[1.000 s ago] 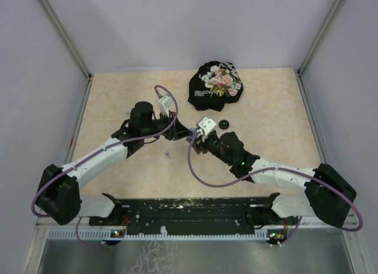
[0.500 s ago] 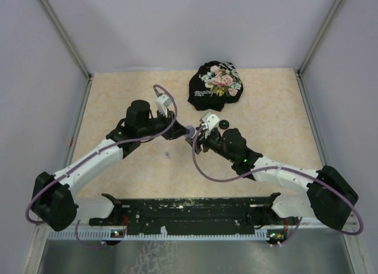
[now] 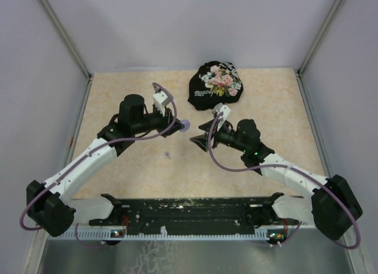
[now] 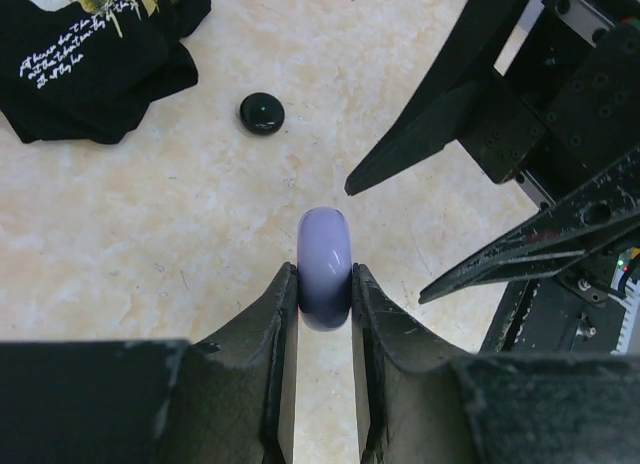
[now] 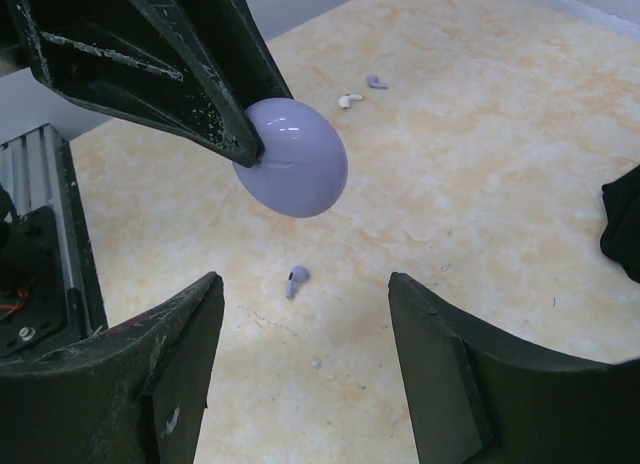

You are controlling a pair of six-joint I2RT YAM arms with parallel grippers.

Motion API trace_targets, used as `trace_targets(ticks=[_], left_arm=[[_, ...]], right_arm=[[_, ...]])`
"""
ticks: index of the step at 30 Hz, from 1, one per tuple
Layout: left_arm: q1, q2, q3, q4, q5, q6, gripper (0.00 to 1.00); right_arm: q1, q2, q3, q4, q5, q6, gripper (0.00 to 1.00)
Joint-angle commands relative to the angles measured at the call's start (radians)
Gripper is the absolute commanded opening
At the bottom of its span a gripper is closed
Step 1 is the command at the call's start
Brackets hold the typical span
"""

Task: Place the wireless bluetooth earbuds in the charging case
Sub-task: Pick up the charging case at the center of the board.

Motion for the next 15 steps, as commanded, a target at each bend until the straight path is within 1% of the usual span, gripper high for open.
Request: trace_targets(ticks=[1, 3, 5, 7, 10, 15], left_arm=[[0.005, -0.021, 0.055, -0.062, 0.088, 0.119, 0.00], [0.005, -0.021, 0.065, -0.076, 0.121, 0.143, 0.01], [0.005, -0.019, 0.080, -0.093, 0.160, 0.168, 0.01], [0.005, -0.017, 0.089, -0.101, 0.208, 0.188, 0.01], [0.005, -0.011, 0.098, -0.108, 0.255, 0.207, 0.01], [0.004, -0.003, 0.104, -0.101, 0.288, 0.212, 0.01]], right_arm=[[-0.048, -0.010, 0.057, 0.081, -0.197, 0.053, 0.67], [-0.069, 0.009, 0.053, 0.134, -0.292, 0.051, 0.68], [-0.092, 0.028, 0.051, 0.190, -0.346, 0.085, 0.68], [-0.110, 0.049, 0.058, 0.221, -0.371, 0.120, 0.68], [-0.113, 0.071, 0.076, 0.224, -0.405, 0.109, 0.67], [-0.113, 0.092, 0.066, 0.350, -0.458, 0.140, 0.65]])
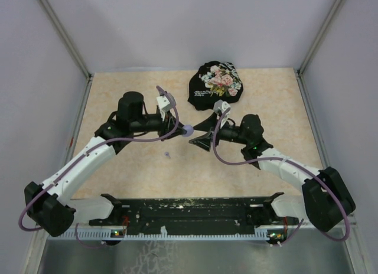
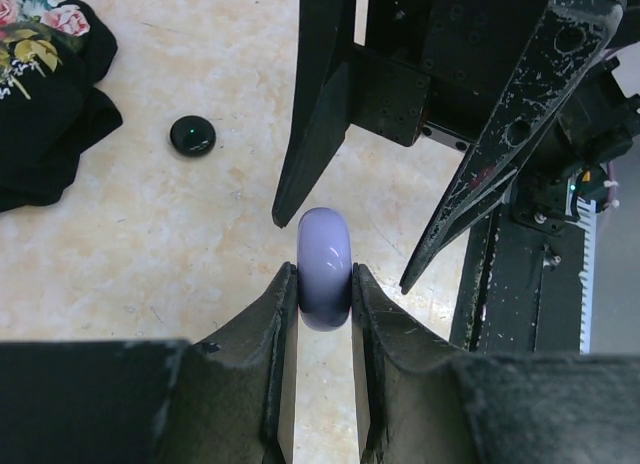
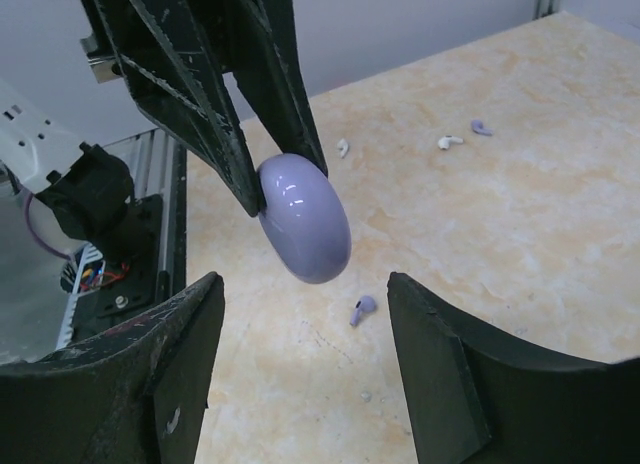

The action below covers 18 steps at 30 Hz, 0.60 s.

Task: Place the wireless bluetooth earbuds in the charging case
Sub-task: Pick up the charging case at the center of the board.

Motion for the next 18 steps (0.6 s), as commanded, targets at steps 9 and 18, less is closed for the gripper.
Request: trace_targets(ticks=[9, 18], left_arm=[[0.004, -0.001, 0.039, 0.023, 0.127, 0.028, 0.01], [0.004, 0.000, 0.041, 0.029, 0.171, 0.032, 0.01]], right_arm=[[-0.006, 0.062, 0.050, 0.293, -0.154, 0.109, 0.58], [-0.007, 0.105, 0.050, 0.418, -0.207, 0.194, 0.44]])
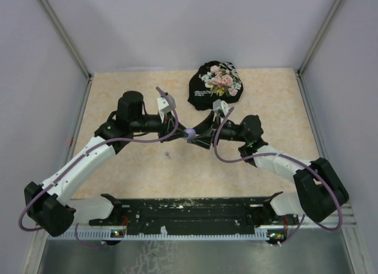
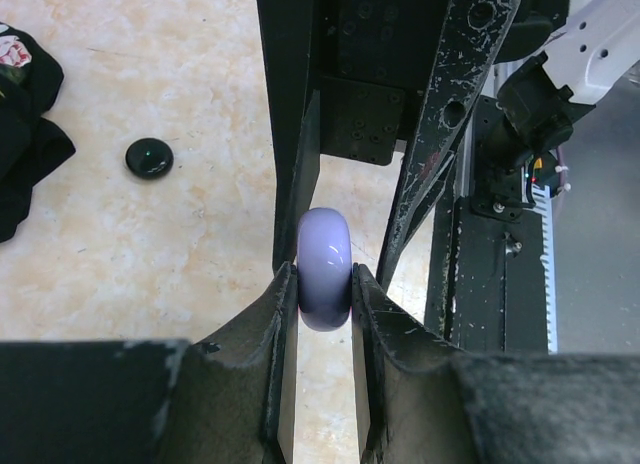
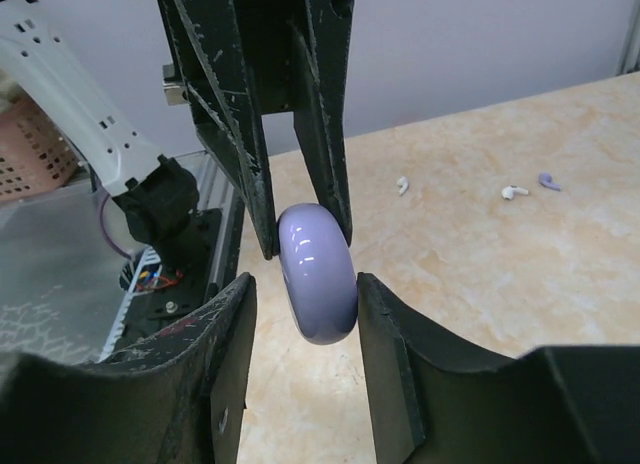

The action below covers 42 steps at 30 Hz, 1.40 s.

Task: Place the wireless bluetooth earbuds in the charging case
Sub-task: Pick up the charging case at the center of the board.

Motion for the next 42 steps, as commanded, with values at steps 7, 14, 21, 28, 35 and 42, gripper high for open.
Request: trace_targets(ticks=[7, 14, 21, 28, 35, 42], left_arm=[[0.004, -0.011, 0.050, -0.009, 0.052, 0.045, 0.01], [0.004, -0.027, 0.040, 0.023, 0.071, 0.032, 0.01], [0.004, -0.041, 0.036, 0.038, 0.075, 0.023, 0.01], [0.004, -0.049, 0.030, 0.045, 0.073, 0.019, 0.01], [0.004, -0.050, 0.019, 0.061, 0.079, 0.007, 0.01], [0.004, -0.056, 0.010, 0.067, 0.062, -0.002, 0.12]], right_arm=[[-0.007, 0.016, 0.046, 0.154, -0.080, 0.072, 0.34], [-0.007, 0.029, 0.041, 0.200, -0.108, 0.108, 0.33], [-0.007, 0.048, 0.035, 0.279, -0.134, 0.159, 0.33], [-0.007, 0.060, 0.029, 0.314, -0.143, 0.182, 0.34], [-0.006, 0.079, 0.030, 0.372, -0.146, 0.229, 0.29], [-0.006, 0.100, 0.030, 0.445, -0.163, 0.269, 0.02]])
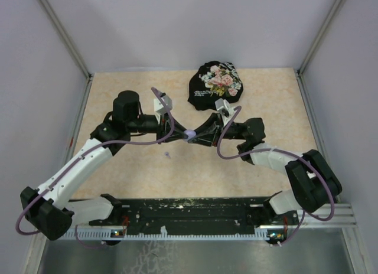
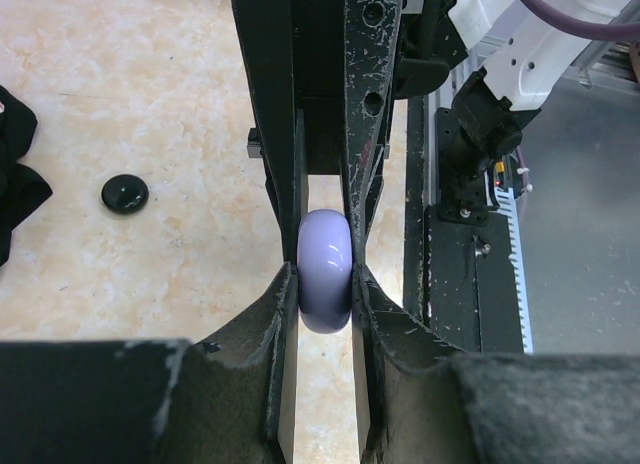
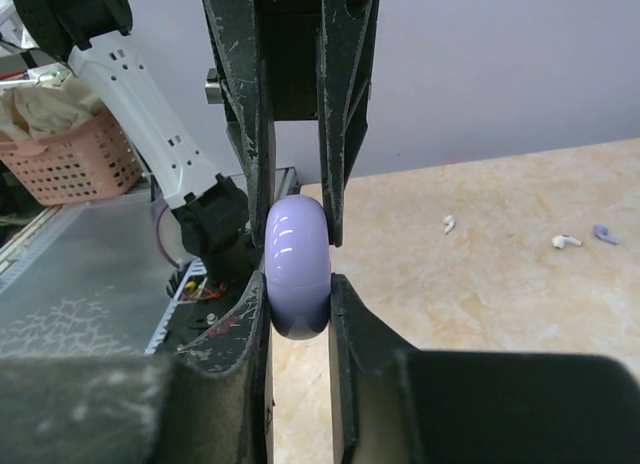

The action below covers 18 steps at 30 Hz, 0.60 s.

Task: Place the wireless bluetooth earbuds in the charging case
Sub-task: Pick up the charging case at the center of the board.

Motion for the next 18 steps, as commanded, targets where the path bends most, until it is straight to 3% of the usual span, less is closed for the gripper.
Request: trace_targets(ticks=[1, 5, 10, 13, 18], left_arm=[[0.004, -0.024, -0.007, 0.064, -0.022, -0.002, 0.15], [0.004, -0.036, -0.020, 0.074, -0.044, -0.013, 0.39], [0.004, -0.036, -0.027, 0.072, -0.056, -0.023, 0.58], [0.004, -0.032, -0.029, 0.072, -0.051, -0.025, 0.66], [0.004, -0.023, -0.029, 0.070, -0.048, -0.026, 0.68]], right_arm=[[0.004, 0.009, 0.030, 0.114, -0.047, 0.046, 0.00], [0.003, 0.009, 0.032, 0.141, -0.051, 0.066, 0.00], [0.004, 0.010, 0.032, 0.146, -0.046, 0.073, 0.00], [0.005, 0.010, 0.030, 0.147, -0.042, 0.075, 0.00], [0.005, 0.010, 0.033, 0.146, -0.036, 0.075, 0.00]])
